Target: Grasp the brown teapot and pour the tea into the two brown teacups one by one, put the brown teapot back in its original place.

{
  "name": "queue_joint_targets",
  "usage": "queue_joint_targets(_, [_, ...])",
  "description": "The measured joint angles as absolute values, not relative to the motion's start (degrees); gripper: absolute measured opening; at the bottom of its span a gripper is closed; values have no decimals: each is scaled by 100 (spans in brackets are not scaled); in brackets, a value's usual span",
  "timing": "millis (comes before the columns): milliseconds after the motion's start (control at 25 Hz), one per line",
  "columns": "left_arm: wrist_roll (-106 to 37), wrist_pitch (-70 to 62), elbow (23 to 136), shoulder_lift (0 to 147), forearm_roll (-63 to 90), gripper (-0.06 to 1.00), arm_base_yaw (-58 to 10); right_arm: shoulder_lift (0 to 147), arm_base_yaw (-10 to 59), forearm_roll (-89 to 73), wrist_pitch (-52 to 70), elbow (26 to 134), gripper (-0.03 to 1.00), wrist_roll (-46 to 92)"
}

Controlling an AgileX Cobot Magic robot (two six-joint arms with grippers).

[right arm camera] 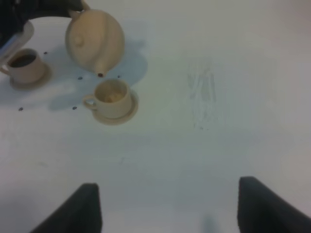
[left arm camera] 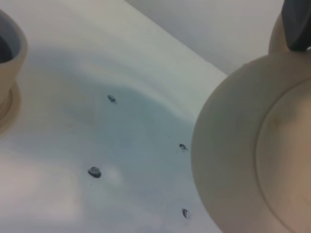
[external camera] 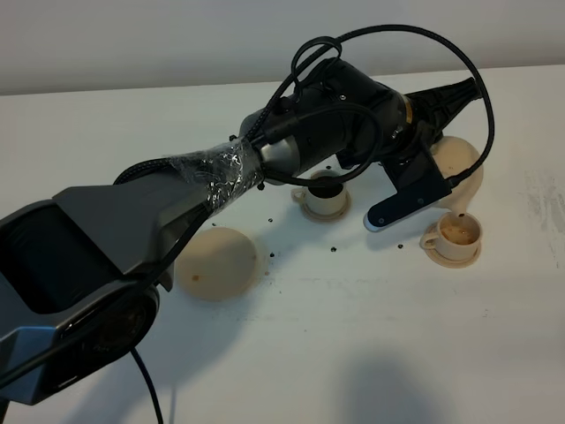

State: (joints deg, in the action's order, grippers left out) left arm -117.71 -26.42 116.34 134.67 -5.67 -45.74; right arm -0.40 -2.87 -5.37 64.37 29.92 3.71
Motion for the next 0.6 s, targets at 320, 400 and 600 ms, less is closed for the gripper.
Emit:
queue_joint_targets(320, [-11818,-2410,11545,13473,-796,9,-4587,-40,-287,-537,6437,2992,57,371])
queue_joint_targets(400, [-11818,-2369,11545,13473,-821,9,-4587,-40,-287,-537,6437,2992,57,371])
queue_joint_targets(600, [-11818,-2280,11534,13473,-969,9,-4604,-40,-287,-537,6437,2992,57,371])
